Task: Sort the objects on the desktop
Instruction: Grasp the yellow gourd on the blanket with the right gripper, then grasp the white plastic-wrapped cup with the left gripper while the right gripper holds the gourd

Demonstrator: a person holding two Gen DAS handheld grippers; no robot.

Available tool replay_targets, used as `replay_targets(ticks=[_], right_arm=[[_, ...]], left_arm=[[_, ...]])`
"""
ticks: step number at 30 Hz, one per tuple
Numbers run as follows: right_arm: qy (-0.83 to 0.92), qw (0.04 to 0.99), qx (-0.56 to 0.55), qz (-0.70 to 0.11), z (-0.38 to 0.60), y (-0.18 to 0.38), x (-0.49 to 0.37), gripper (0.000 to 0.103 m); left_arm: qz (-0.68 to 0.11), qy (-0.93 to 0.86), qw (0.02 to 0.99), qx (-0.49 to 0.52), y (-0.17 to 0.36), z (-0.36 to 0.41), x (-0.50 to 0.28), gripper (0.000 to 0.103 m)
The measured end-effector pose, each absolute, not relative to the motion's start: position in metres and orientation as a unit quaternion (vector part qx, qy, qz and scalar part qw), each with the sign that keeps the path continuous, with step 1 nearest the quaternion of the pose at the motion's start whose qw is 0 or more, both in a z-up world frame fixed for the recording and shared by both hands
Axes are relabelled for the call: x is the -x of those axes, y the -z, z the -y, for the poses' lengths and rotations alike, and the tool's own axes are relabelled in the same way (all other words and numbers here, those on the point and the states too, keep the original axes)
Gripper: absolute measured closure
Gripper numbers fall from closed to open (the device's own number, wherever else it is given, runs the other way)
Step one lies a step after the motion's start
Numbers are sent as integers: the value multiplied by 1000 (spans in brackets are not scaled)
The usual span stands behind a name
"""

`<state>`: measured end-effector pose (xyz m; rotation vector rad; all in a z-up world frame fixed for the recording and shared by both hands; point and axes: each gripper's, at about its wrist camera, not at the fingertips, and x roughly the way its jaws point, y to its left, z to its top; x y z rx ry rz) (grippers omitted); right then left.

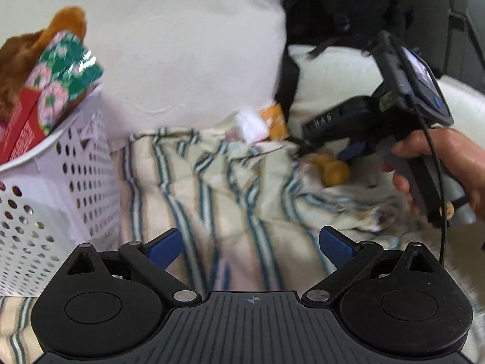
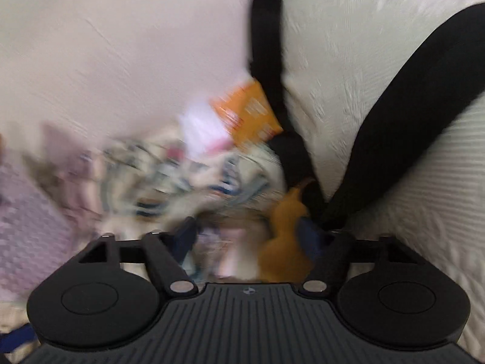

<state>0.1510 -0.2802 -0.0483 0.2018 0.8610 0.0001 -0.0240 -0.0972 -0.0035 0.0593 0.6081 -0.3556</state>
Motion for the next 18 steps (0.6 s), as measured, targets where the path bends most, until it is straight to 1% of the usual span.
replay_targets(ticks=[1,3,4,5,8,9,10,11,13,14,15,16,18], right_arm=[[13,900,-93,-427,280,57,-157,47],[20,903,-100,-418,282,64,-157,51],[29,904,-106,-414,283,65,-156,62],[43,903,-107,-413,284,66,-154,70],[41,901,-152,-405,300,68,-136,71],[37,901,-161,-400,303,69,-130,72],[30,904,-157,-396,304,70,-127,71],[26,905,-154,-396,303,72,-129,69],[25,889,-155,-429,297,81,-146,55],[30,885,-141,-443,291,85,-153,53],[42,891,-123,-436,284,85,-155,54],[56,896,-134,-420,283,82,-151,55],[61,905,-190,-376,288,73,-129,56]], left_arm=[[-300,173,938,-30,5,95,21,1],[-307,180,934,-19,6,87,15,1],[-309,182,933,-13,6,83,13,1],[-312,179,933,-11,8,81,12,1],[-325,169,931,-3,11,76,9,1],[-326,167,930,3,10,73,10,1],[-326,166,931,9,10,71,9,1],[-326,164,931,16,10,69,9,1],[-325,160,932,26,9,68,8,1],[-324,160,932,26,9,68,9,1],[-322,159,933,23,8,69,10,1],[-318,156,935,17,7,69,12,1],[-306,144,941,-1,3,72,15,1]])
